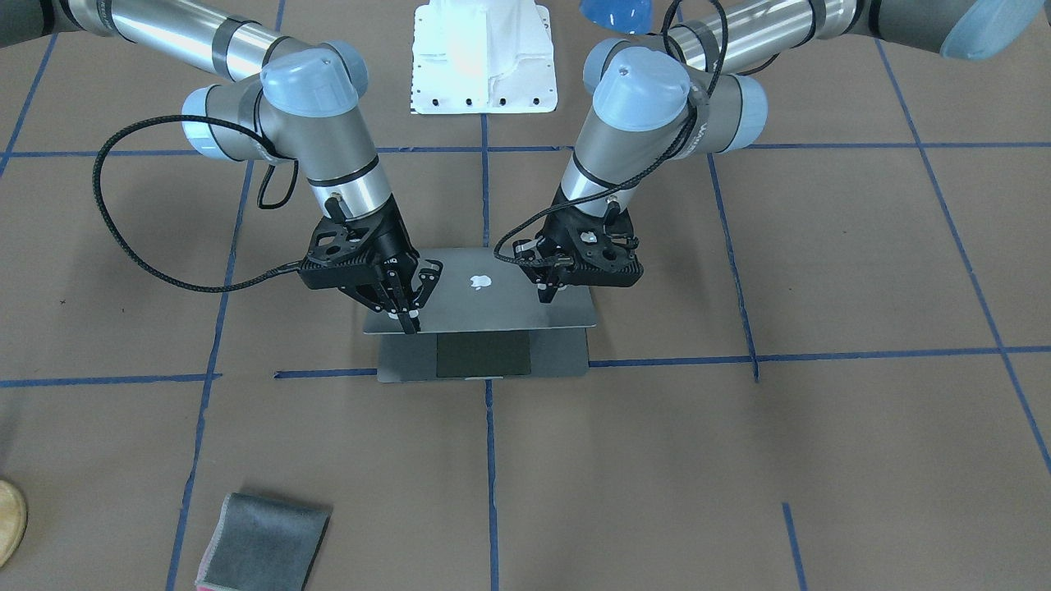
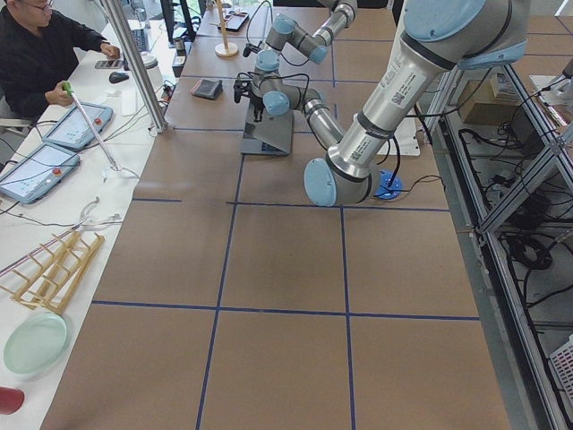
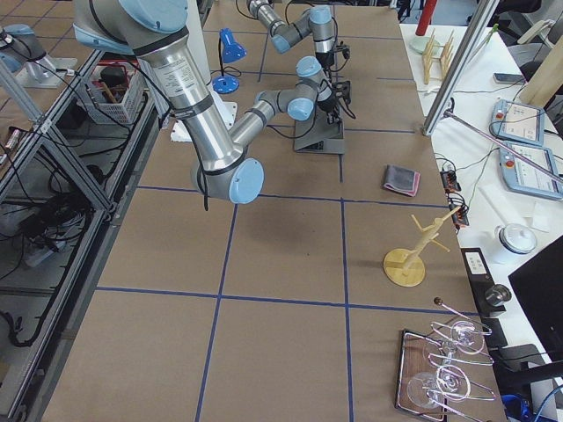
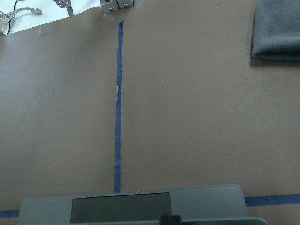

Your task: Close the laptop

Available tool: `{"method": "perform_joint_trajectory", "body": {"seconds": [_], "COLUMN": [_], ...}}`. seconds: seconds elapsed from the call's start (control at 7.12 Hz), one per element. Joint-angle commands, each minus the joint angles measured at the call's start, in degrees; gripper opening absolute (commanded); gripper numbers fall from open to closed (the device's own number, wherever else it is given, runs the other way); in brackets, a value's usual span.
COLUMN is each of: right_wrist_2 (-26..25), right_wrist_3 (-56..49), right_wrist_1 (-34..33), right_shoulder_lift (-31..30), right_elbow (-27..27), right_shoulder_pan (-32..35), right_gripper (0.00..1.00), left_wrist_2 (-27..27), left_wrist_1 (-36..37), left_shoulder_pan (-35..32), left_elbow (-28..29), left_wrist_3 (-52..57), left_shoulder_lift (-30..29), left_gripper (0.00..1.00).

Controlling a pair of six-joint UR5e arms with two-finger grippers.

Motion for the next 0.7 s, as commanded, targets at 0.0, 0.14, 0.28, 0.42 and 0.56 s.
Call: {"method": "perform_joint_trajectory", "body": {"seconds": [0.0,0.14,0.28,0.42,0.56], "right_wrist_2": [0.63,0.63,0.89,1.94,2.99], "right_wrist_3": [-0.45,-0.36,-0.36,-0.36,-0.19], "right_wrist_1": [0.85,4.95,6.90,6.92,7.01], "right_shoulder_lift": [2.04,2.23,2.23,2.32,2.32], "right_elbow": [-3.97,-6.78,-8.63,-8.65,-8.57], "right_shoulder_pan": [0.83,0.84,0.84,1.19,1.71], "right_gripper": [0.00,0.00,0.00,0.00,0.00], "left_wrist_2": [0.07,0.07,0.07,-0.02,-0.02], "left_wrist_1": [-5.18,-5.38,-6.07,-6.17,-6.52], "left_shoulder_pan": [-0.63,-0.81,-0.90,-0.90,-0.81], "left_elbow": [6.87,8.03,9.52,11.01,12.51], "left_wrist_3": [0.09,0.36,0.36,0.36,0.36], "left_shoulder_lift": [-2.15,-2.34,-2.86,-3.74,-4.01], "left_gripper": [0.00,0.00,0.00,0.00,0.00]}}
